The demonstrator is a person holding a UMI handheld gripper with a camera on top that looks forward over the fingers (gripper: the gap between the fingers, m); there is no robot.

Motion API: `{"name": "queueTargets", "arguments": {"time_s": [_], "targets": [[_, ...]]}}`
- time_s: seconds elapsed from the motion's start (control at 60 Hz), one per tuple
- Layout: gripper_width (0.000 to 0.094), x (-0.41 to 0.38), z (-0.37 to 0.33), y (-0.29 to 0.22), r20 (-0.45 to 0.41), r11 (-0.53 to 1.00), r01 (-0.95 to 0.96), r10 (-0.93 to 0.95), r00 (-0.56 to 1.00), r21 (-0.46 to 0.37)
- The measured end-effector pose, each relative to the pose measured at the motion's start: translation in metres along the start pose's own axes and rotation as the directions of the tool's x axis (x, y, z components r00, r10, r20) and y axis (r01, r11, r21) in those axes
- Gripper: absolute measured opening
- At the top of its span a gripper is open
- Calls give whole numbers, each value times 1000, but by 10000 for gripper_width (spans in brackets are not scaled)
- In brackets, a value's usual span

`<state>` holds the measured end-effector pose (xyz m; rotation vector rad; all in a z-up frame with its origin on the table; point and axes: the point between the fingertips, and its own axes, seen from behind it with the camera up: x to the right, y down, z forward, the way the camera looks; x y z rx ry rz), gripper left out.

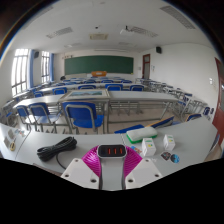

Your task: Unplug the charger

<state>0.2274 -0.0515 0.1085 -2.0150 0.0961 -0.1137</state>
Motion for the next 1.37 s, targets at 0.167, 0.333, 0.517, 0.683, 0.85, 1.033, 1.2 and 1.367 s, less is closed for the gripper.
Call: {"name": "queueTargets", "arguments": {"time_s": [0.167,0.333,0.517,0.683,0.85,1.033,1.2,1.367], "targets": [[348,-1,23,87,20,978,36,-33,999,-208],[610,1,24,106,24,971,58,-54,998,-231],[851,5,-22,75,-3,981,101,-103,995,-166],[850,-4,-110,51,-37,989,99,-104,994,-107],[848,-22,-210,46,-60,994,88,-92,994,-71],[852,-34,-288,54,-86,995,78,-83,993,-60],[852,-44,-321,58,-93,996,76,-80,992,-44],[850,-48,-333,55,-107,995,92,-96,990,-36]]}}
